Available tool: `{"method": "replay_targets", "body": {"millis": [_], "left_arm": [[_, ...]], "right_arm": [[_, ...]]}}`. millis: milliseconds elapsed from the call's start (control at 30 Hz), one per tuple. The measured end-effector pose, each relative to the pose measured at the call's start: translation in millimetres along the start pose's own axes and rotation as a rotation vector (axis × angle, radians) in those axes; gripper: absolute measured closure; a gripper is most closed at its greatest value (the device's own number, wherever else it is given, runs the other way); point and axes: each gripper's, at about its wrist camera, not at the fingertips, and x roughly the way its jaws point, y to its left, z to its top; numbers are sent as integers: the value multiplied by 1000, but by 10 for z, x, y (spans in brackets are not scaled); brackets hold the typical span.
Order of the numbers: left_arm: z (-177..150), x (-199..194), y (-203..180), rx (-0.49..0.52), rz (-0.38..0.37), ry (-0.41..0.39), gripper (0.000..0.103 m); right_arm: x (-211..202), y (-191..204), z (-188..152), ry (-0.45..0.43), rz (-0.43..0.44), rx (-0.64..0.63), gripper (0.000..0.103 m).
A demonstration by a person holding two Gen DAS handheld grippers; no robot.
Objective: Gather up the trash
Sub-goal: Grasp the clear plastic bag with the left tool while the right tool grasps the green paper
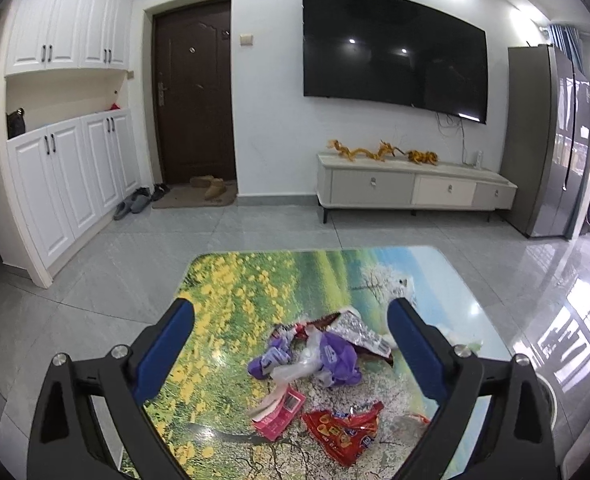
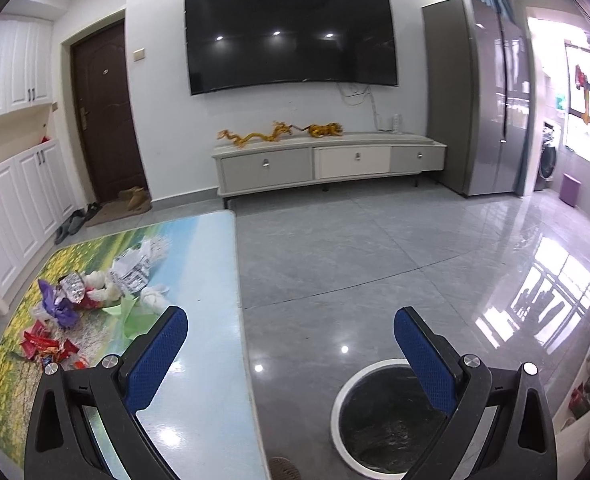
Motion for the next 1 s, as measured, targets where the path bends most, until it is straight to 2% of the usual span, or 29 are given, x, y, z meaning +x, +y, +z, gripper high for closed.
{"method": "replay_targets", "body": {"millis": [100, 267, 400, 533, 633, 733, 867, 1000], "left_arm": [[-63, 136, -30, 16, -23, 37, 13], [-146, 351, 18, 17, -50, 78, 15], [-234, 552, 74, 44, -69, 126, 29], [-402, 789, 114, 121, -103, 205, 44], [-514, 972, 148, 169, -160, 261, 56], [-578, 1145, 165, 194, -220, 306, 63], [-604, 1286, 119, 252, -297, 334, 65], [-655, 1430, 49, 341, -291, 366, 65]], "right_arm": [[109, 95, 22, 23, 32, -24, 0], [309, 235, 72, 61, 88, -49, 0], [488, 340, 97, 98, 115, -72, 0], [660, 463, 74, 141, 157, -94, 6], [814, 617, 65, 178, 191, -122, 9], [960, 796, 68, 206, 220, -153, 11], [1069, 992, 90, 222, 240, -190, 11], [1147, 1087, 81, 236, 247, -210, 11]]}}
